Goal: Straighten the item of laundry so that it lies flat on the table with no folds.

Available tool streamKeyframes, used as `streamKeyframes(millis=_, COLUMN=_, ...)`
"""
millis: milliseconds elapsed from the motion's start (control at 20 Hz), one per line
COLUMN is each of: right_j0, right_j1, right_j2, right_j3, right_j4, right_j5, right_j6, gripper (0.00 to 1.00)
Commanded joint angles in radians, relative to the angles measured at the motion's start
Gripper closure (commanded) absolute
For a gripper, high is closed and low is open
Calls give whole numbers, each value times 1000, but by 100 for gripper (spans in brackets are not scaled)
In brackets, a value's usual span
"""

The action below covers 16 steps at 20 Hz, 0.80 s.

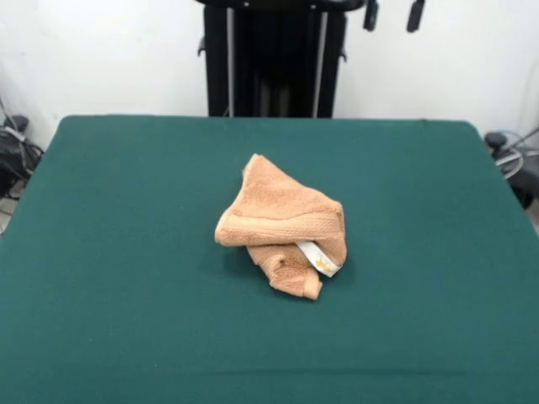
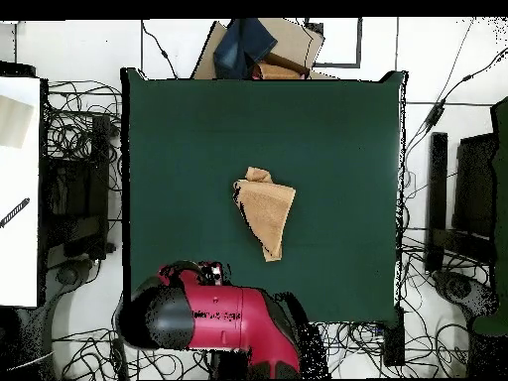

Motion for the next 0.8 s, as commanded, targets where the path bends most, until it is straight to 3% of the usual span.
streamKeyframes(millis=50, right_j0=-51, right_j1=142, right_j2=-1, right_j3=-40, right_j4=-26, right_j5=-108, right_j6=170, gripper=0)
streamKeyframes(millis=800, right_j0=-161, right_j1=331, right_j2=59, right_j3=-138, right_j4=-23, right_j5=-227, right_j6=119, gripper=0)
